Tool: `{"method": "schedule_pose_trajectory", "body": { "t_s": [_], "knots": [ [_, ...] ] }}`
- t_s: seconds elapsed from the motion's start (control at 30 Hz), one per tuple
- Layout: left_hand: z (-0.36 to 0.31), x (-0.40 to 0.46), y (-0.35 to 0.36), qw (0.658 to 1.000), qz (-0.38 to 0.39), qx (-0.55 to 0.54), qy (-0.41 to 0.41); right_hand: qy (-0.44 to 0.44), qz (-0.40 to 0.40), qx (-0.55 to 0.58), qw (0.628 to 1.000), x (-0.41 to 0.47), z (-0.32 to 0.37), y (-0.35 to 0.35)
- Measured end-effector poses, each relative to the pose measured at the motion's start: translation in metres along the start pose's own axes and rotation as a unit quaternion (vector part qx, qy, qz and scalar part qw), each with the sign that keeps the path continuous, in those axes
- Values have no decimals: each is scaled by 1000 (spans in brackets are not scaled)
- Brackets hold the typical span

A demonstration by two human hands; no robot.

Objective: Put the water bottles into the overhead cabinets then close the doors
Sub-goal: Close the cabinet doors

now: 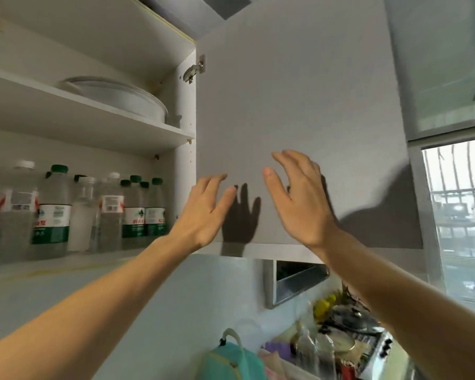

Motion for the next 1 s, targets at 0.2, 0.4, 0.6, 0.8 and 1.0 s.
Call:
{"method": "schedule_pose_trajectory", "body": {
  "t_s": [0.2, 0.4, 0.6, 0.8, 1.0],
  "knots": [
    [-62, 22, 65, 999, 42, -2, -12, 33, -61, -141, 988, -5, -66, -65],
    [-79, 24, 121, 997, 67, 13, -44, 155, -11, -98, 983, -25, -136, -78],
    [-84, 7, 156, 993, 82, 12, -85, 196, -57, 85, 975, -37, -174, -81],
    [-131, -21, 135, 999, 35, -30, -16, 89, 5, 319, 943, -60, -150, -89],
    [-162, -56, 89, 997, -6, -79, 2, 29, 132, 538, 832, -88, -92, -76]
  ]
}}
Point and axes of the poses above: each hand's wrist, its own x-axis towards the middle knuckle, its own y-axis out of the palm, z = x × y, the point moved 5 cm from there along x, towards the middle knuckle, and after that the axes turned 15 degrees about -x, right-handed, at the moved point
